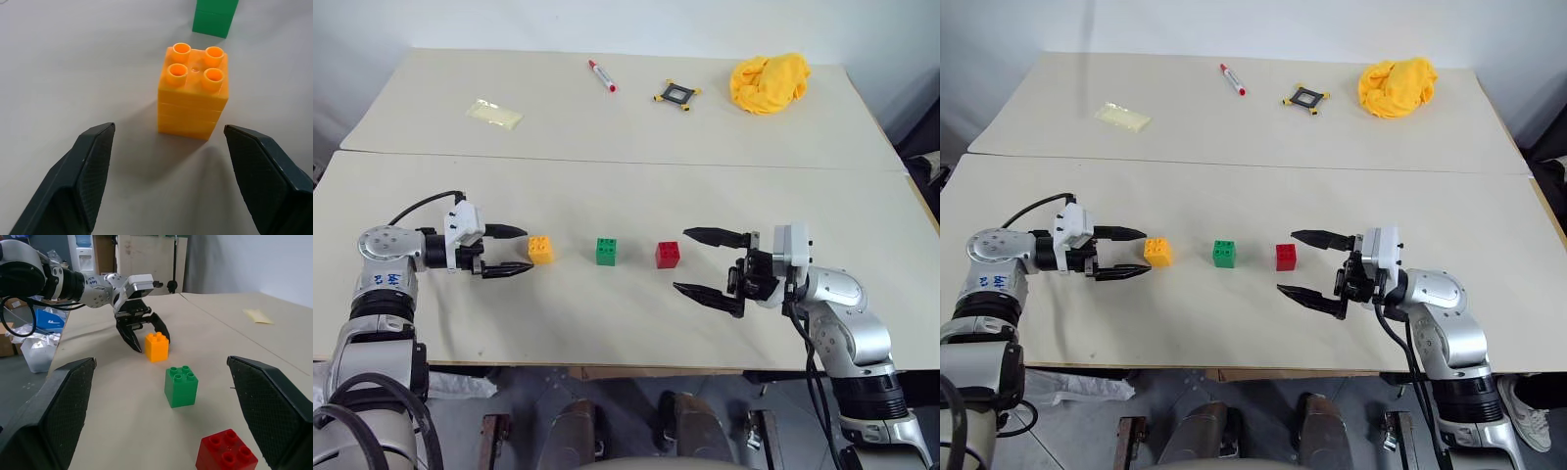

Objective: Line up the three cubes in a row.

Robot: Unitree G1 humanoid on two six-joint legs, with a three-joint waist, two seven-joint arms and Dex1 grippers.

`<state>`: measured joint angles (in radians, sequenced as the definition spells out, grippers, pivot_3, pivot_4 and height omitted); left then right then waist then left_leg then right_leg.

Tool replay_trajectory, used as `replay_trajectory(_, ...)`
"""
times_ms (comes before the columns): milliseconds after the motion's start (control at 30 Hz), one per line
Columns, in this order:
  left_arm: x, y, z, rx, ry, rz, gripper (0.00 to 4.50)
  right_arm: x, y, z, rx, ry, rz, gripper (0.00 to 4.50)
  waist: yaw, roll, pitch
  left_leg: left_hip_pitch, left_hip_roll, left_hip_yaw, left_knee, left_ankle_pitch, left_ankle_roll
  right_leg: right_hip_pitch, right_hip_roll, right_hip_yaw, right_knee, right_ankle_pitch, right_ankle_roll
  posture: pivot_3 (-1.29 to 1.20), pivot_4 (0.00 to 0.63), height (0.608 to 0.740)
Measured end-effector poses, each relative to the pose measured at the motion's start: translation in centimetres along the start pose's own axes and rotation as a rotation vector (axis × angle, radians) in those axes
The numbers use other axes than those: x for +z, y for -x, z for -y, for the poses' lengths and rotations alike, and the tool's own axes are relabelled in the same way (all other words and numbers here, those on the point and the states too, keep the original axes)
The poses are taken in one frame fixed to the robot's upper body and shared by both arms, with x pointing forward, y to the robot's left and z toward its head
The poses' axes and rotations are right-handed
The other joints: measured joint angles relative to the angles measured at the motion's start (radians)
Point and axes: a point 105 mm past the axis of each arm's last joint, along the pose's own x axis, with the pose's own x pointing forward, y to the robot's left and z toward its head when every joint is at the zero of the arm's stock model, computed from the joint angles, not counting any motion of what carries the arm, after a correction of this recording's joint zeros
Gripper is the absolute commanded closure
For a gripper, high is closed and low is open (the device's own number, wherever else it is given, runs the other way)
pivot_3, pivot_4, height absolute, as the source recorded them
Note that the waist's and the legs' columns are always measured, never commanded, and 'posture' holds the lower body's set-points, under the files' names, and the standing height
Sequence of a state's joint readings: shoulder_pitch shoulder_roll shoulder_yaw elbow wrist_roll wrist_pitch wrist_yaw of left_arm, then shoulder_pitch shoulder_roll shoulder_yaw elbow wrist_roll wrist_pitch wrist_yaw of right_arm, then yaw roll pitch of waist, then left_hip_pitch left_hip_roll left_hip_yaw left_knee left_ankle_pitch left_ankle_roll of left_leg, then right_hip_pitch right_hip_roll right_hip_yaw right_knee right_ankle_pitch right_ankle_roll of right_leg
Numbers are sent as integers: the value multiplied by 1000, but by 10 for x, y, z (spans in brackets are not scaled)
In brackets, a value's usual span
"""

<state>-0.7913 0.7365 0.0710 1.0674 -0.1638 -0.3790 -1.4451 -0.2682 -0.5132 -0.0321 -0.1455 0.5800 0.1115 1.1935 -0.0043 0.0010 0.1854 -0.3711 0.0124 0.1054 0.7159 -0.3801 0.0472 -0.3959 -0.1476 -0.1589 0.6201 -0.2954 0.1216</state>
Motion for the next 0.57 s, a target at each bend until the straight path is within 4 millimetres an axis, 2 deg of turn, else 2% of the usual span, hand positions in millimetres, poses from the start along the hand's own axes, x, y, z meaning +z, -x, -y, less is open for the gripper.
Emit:
replay_trajectory(133, 6, 20, 7, 2, -15, 44, 708, -4, 12, 8, 5, -11, -37, 0, -3, 0, 0, 0, 0, 0, 0, 0, 0, 0, 0, 1, 0, 0, 0, 0, 150, 740)
replay_trajectory(367, 4, 60, 35, 71, 17, 13, 708, 0, 58, 35, -10, 44, -159, 0, -13, 2, 1, 1, 1, -1, 0, 0, 0, 0, -1, 1, 0, 0, 0, 0, 150, 740)
replay_trajectory(467, 6, 75, 36, 190, 28, 20, 708, 4, 61, 46, 0, 70, -172, 0, -16, 3, 2, 1, 1, -1, 0, 0, 0, 1, -2, 1, 0, 0, 0, 0, 150, 740)
replay_trajectory(567, 15, 77, 33, 243, 16, 37, 708, 7, 59, 53, 13, 93, -170, 0, -11, 4, 2, 1, 1, -2, 0, 0, 0, 2, -2, 1, 0, 0, 0, 0, 150, 740)
